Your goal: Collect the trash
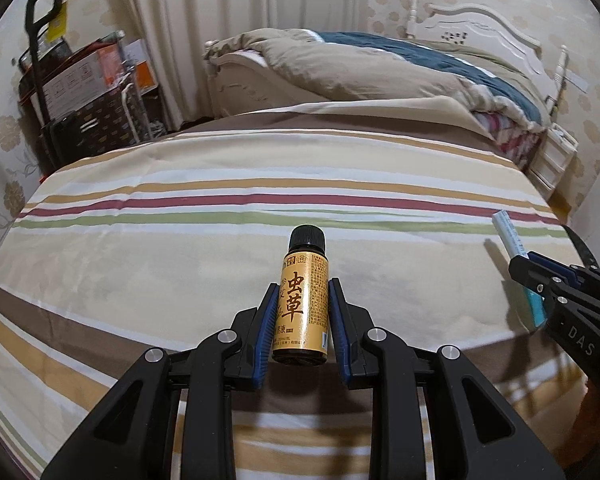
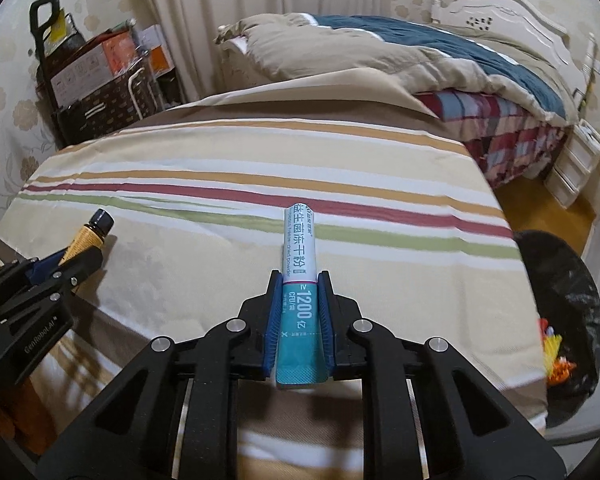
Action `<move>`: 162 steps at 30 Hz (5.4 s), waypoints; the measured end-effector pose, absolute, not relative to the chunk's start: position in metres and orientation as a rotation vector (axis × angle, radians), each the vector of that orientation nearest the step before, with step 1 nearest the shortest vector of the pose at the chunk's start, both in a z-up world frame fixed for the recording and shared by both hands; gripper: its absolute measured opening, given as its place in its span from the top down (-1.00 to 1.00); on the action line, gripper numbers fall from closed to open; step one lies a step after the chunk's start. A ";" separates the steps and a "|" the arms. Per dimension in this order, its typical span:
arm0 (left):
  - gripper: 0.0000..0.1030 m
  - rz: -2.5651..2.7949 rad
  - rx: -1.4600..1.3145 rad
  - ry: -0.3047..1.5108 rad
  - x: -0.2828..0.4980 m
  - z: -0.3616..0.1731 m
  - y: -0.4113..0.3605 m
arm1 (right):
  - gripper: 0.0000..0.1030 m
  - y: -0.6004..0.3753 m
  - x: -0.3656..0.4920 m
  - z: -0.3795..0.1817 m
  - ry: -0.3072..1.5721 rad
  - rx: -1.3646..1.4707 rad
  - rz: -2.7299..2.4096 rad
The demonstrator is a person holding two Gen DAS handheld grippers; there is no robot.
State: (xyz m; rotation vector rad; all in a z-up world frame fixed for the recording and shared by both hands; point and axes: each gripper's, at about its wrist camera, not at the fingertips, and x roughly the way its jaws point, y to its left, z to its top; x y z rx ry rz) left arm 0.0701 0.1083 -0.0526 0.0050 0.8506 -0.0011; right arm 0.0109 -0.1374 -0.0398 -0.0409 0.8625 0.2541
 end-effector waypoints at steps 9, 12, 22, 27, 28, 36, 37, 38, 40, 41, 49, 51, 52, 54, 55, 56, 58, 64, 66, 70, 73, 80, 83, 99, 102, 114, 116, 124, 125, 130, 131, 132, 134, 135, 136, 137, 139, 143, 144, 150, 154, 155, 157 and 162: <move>0.47 -0.104 0.046 0.816 0.056 -0.044 0.058 | 0.66 -0.198 -0.016 -0.037 0.835 0.042 0.158; 0.47 -0.149 0.057 0.802 0.052 -0.042 0.037 | 0.66 -0.220 -0.025 -0.036 0.823 0.061 0.115; 0.47 -0.281 0.107 0.771 0.043 -0.037 -0.040 | 0.66 -0.299 -0.055 -0.034 0.782 0.129 -0.040; 0.47 -0.350 0.135 0.751 0.040 -0.033 -0.081 | 0.66 -0.337 -0.062 -0.036 0.766 0.166 -0.101; 0.47 -0.366 0.142 0.747 0.040 -0.032 -0.090 | 0.66 -0.342 -0.062 -0.036 0.764 0.170 -0.109; 0.47 -0.448 0.161 0.723 0.047 -0.027 -0.144 | 0.66 -0.383 -0.059 -0.035 0.744 0.192 -0.176; 0.47 -0.456 0.162 0.720 0.048 -0.028 -0.150 | 0.66 -0.388 -0.058 -0.035 0.742 0.197 -0.181; 0.47 -0.461 0.166 0.717 0.051 -0.028 -0.157 | 0.66 -0.392 -0.056 -0.035 0.740 0.200 -0.187; 0.47 -0.468 0.171 0.715 0.052 -0.029 -0.167 | 0.66 -0.398 -0.053 -0.035 0.738 0.203 -0.195; 0.47 -0.471 0.173 0.716 0.054 -0.029 -0.171 | 0.66 -0.402 -0.051 -0.036 0.737 0.205 -0.201; 0.47 -0.470 0.191 0.735 0.073 -0.039 -0.200 | 0.66 -0.419 -0.036 -0.037 0.732 0.218 -0.218; 0.47 -0.469 0.197 0.740 0.078 -0.041 -0.205 | 0.66 -0.422 -0.032 -0.038 0.732 0.218 -0.221; 0.47 -0.468 0.199 0.740 0.078 -0.042 -0.206 | 0.66 -0.423 -0.031 -0.038 0.732 0.218 -0.223; 0.47 -0.465 0.205 0.742 0.080 -0.044 -0.209 | 0.65 -0.426 -0.028 -0.040 0.733 0.222 -0.225; 0.47 -0.464 0.207 0.744 0.082 -0.044 -0.210 | 0.65 -0.427 -0.026 -0.041 0.732 0.224 -0.226; 0.47 -0.462 0.210 0.745 0.084 -0.045 -0.211 | 0.65 -0.428 -0.026 -0.041 0.732 0.225 -0.227; 0.47 -0.460 0.211 0.747 0.085 -0.046 -0.213 | 0.65 -0.430 -0.024 -0.042 0.732 0.227 -0.229; 0.47 -0.462 0.222 0.746 0.088 -0.047 -0.218 | 0.65 -0.433 -0.019 -0.047 0.741 0.229 -0.233; 0.47 -0.465 0.227 0.750 0.090 -0.048 -0.220 | 0.65 -0.433 -0.018 -0.047 0.742 0.229 -0.234; 0.47 -0.465 0.233 0.758 0.092 -0.050 -0.222 | 0.64 -0.436 -0.015 -0.052 0.751 0.233 -0.242; 0.47 -0.464 0.235 0.762 0.093 -0.051 -0.223 | 0.64 -0.437 -0.013 -0.055 0.758 0.231 -0.250; 0.15 -0.454 0.222 0.761 0.096 -0.050 -0.219 | 0.58 -0.437 -0.012 -0.058 0.765 0.226 -0.270; -0.12 -0.447 0.209 0.759 0.097 -0.049 -0.216 | 0.28 -0.437 -0.013 -0.058 0.758 0.226 -0.283; -0.57 -0.367 0.190 0.711 0.102 -0.040 -0.199 | -0.49 -0.437 -0.014 -0.047 0.726 0.202 -0.343; -0.61 -0.352 0.193 0.702 0.101 -0.038 -0.195 | -0.60 -0.438 -0.016 -0.045 0.722 0.204 -0.357; -0.70 -0.312 0.201 0.680 0.095 -0.029 -0.175 | -0.90 -0.430 -0.026 -0.035 0.684 0.194 -0.397; -0.71 -0.304 0.199 0.678 0.093 -0.027 -0.170 | -0.90 -0.427 -0.030 -0.034 0.682 0.198 -0.398; -0.74 -0.287 0.198 0.670 0.083 -0.020 -0.149 | -0.90 -0.411 -0.042 -0.029 0.688 0.196 -0.381; -0.74 -0.286 0.195 0.671 0.081 -0.020 -0.145 | -0.90 -0.408 -0.044 -0.028 0.688 0.194 -0.378; -0.74 -0.287 0.197 0.671 0.069 -0.018 -0.132 | -0.90 -0.395 -0.055 -0.024 0.680 0.197 -0.359; -0.74 -0.286 0.199 0.669 0.066 -0.017 -0.129 | -0.90 -0.392 -0.056 -0.023 0.679 0.196 -0.354; -0.74 -0.286 0.198 0.668 0.064 -0.017 -0.127 | -0.90 -0.389 -0.059 -0.023 0.678 0.195 -0.349; -0.74 -0.286 0.188 0.666 0.059 -0.014 -0.122 | -0.90 -0.383 -0.062 -0.021 0.678 0.191 -0.340; -0.74 -0.287 0.180 0.663 0.056 -0.012 -0.119 | -0.90 -0.380 -0.064 -0.020 0.677 0.188 -0.333; -0.74 -0.285 0.175 0.660 0.053 -0.010 -0.117 | -0.90 -0.377 -0.065 -0.019 0.676 0.184 -0.329; -0.74 -0.286 0.173 0.657 0.052 -0.009 -0.115 | -0.90 -0.374 -0.068 -0.017 0.673 0.179 -0.324; -0.74 -0.281 0.168 0.645 0.045 -0.005 -0.110 | -0.90 -0.370 -0.071 -0.013 0.665 0.177 -0.315; -0.75 -0.268 0.154 0.623 0.034 0.002 -0.098 | -0.90 -0.360 -0.083 -0.004 0.642 0.167 -0.299; -0.75 -0.264 0.150 0.620 0.031 0.003 -0.094 | -0.90 -0.359 -0.086 -0.003 0.638 0.165 -0.296; -0.75 -0.229 0.130 0.605 0.017 0.006 -0.074 | -0.90 -0.346 -0.099 0.005 0.619 0.148 -0.276; -0.75 -0.200 0.110 0.596 0.007 0.007 -0.061 | -0.90 -0.339 -0.106 0.009 0.606 0.138 -0.259; -0.75 -0.192 0.105 0.592 0.005 0.007 -0.058 | -0.90 -0.337 -0.108 0.010 0.601 0.135 -0.254; -0.75 -0.181 0.099 0.588 0.002 0.007 -0.054 | -0.90 -0.335 -0.111 0.010 0.597 0.132 -0.246; -0.75 -0.162 0.083 0.587 -0.002 0.006 -0.045 | -0.90 -0.327 -0.114 0.011 0.590 0.128 -0.226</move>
